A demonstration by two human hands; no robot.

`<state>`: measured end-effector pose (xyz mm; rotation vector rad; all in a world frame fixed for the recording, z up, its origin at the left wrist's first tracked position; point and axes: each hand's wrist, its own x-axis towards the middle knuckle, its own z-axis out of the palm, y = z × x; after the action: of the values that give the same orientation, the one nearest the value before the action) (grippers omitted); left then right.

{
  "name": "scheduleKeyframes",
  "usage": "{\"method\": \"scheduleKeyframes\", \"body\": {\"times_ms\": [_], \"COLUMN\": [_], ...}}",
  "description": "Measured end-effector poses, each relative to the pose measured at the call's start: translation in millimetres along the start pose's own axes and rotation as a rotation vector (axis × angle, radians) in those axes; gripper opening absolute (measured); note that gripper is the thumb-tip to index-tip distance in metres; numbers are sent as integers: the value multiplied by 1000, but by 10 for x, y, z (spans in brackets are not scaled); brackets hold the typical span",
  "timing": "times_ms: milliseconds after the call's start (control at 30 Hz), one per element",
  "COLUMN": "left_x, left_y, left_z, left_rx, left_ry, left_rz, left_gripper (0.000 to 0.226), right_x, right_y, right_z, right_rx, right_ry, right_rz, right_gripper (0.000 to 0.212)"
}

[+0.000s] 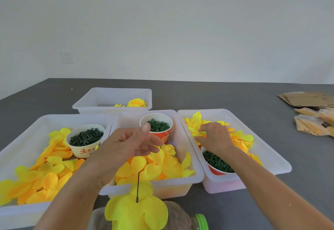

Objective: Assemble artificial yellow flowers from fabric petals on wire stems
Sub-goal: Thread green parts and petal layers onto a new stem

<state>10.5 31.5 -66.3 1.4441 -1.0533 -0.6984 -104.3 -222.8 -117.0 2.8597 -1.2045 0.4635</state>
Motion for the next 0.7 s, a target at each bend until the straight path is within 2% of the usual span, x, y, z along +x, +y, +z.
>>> {"method": "scheduleKeyframes", "body": {"times_ms": [100, 233, 367, 433, 567, 700], "left_x": [131, 274, 375, 409, 444, 445], "left_y": [-48, -120, -177, -197, -212, -175], "left_z": [35, 42, 35, 35, 47, 37], "left_rx": [23, 38, 70, 76, 79, 73], "left_ry": [91, 156, 191, 199, 194, 219], "left_rz": [-25, -61, -59, -58, -47, -32], "left_gripper": [58, 53, 48, 45, 44, 36], "right_x": [-42, -75, -42, -20, 12, 43], "right_y": [-9, -71, -59, -9, 81, 66], "right_z": [-63, -100, -49, -45, -224, -539], "right_rx": [96, 99, 133, 304, 725, 1386], "right_ry": [6, 62, 54, 156, 474, 484], "right_rz": [29, 60, 32, 56, 154, 342], "right_gripper": [47, 23, 24, 22, 16, 12]}}
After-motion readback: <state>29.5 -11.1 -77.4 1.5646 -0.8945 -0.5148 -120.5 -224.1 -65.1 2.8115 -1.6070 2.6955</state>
